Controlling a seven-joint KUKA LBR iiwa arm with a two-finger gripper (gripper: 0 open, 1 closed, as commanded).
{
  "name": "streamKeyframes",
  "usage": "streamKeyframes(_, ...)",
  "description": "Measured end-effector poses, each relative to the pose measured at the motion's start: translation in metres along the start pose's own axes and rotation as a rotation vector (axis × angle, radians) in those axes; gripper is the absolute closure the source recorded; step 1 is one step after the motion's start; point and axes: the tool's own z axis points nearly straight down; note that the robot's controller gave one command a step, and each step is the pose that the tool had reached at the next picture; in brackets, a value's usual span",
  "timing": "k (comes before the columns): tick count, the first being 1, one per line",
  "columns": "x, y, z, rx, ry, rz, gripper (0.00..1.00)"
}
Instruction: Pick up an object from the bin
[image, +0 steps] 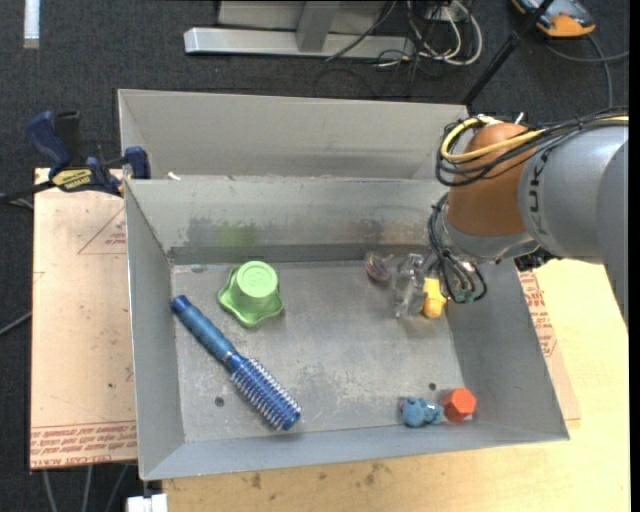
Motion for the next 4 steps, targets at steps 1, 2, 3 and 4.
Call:
streamKeyframes(1, 0.0, 0.0, 0.0, 0.0, 0.0, 0.0, 0.0)
streamKeyframes(2, -0.03, -0.057, 0.004, 0.001, -0.004, 0.115, 0.0)
streamKeyframes(3, -0.03, -0.055, 0.004, -0.001, -0.002, 0.111, 1.0)
streamKeyframes(4, -0.024, -0.017, -0.101, -0.003, -0.009, 0.114, 1.0)
